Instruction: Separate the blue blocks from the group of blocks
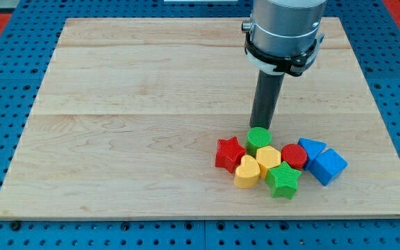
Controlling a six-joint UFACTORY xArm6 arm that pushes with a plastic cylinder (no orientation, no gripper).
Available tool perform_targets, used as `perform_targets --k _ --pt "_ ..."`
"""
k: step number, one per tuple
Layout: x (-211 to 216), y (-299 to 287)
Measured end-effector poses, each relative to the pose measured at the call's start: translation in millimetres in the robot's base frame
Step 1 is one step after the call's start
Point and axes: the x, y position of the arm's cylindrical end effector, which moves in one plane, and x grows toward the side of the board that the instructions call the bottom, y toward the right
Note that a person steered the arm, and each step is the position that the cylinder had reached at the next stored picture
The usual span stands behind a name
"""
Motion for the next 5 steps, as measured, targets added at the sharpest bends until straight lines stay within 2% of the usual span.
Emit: perform_targets --k 3,5 --pt "-15.2 -3.3" --pt "-32.4 110.9"
